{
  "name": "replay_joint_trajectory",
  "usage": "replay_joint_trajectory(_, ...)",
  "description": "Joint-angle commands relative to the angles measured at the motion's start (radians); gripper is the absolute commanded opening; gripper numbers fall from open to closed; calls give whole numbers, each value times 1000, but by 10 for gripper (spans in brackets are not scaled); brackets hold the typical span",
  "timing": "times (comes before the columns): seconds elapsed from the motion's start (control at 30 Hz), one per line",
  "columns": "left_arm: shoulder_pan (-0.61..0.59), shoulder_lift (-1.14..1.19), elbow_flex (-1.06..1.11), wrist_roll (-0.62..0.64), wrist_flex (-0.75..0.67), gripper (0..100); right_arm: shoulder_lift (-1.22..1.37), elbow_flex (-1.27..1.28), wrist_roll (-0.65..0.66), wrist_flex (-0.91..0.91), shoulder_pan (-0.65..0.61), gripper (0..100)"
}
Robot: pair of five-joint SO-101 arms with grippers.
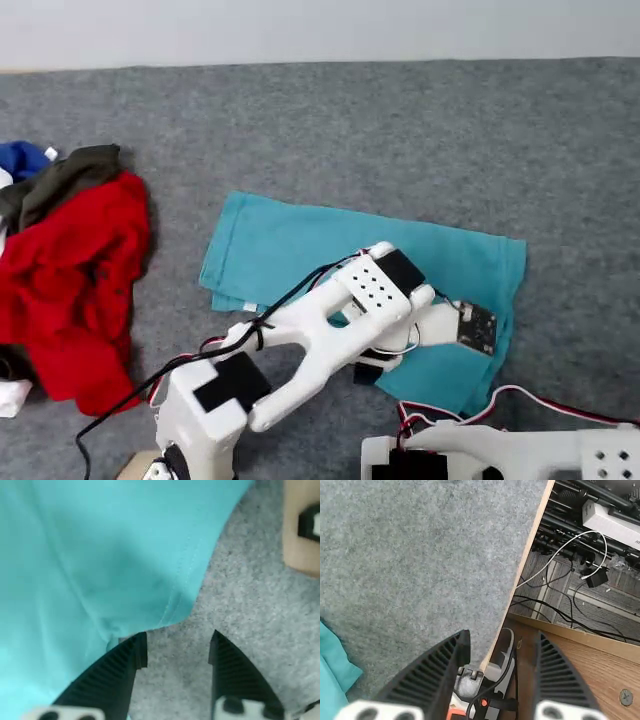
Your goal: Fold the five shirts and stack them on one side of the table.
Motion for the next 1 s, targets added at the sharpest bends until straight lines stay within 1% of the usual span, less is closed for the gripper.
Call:
replay_joint_trajectory(0.0,6,2,-44,-61,-21,214,-16,-60,8,27,2,212)
replay_joint_trajectory(0.17,23,9,-84,-63,-66,214,-16,-58,6,54,1,212)
replay_joint_trajectory(0.33,77,12,-139,-61,-60,214,-16,-58,6,54,1,212)
replay_joint_trajectory(0.5,104,14,-137,-61,-63,214,-16,-58,6,54,1,212)
replay_joint_trajectory(0.7,106,25,-137,-61,-68,214,-16,-58,6,56,1,212)
replay_joint_trajectory(0.97,97,153,-170,-61,-106,214,-16,-58,6,56,1,212)
